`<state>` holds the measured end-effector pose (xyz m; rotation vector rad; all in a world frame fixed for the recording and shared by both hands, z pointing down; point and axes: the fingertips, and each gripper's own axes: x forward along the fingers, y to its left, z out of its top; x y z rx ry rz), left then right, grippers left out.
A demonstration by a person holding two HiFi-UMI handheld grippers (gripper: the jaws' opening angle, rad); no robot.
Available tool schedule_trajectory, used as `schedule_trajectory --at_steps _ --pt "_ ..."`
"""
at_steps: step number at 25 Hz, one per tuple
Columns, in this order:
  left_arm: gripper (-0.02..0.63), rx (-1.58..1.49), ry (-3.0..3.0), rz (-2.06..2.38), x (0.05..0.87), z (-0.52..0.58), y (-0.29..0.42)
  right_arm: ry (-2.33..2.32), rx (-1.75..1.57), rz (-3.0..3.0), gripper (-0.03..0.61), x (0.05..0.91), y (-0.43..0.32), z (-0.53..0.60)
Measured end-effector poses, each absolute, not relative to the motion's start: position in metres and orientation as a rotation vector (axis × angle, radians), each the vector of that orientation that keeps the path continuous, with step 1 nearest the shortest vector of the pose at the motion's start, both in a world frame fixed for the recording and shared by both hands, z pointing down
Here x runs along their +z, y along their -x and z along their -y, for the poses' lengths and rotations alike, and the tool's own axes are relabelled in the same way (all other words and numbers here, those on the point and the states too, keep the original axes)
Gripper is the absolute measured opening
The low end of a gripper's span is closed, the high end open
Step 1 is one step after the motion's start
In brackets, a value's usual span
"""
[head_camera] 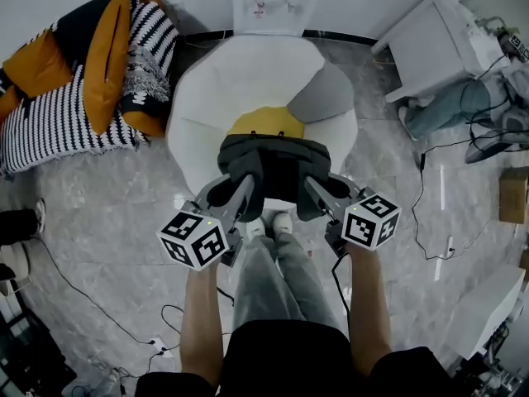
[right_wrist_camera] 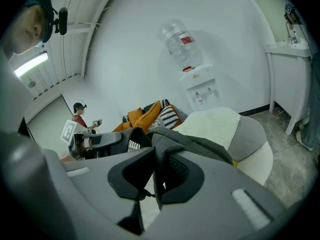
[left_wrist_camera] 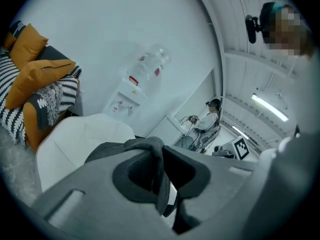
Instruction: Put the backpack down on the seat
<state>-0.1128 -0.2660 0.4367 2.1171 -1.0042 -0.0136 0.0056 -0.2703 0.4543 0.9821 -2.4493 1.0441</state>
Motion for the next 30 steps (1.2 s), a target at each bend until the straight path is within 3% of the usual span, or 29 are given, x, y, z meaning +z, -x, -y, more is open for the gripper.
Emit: schedule_trajectory --at_steps 30 --pt "0.043 -0.041 -2.086 1.078 0.543 0.34 0.086 -0.966 1.039 2.508 0.04 0.56 -0.031 0.349"
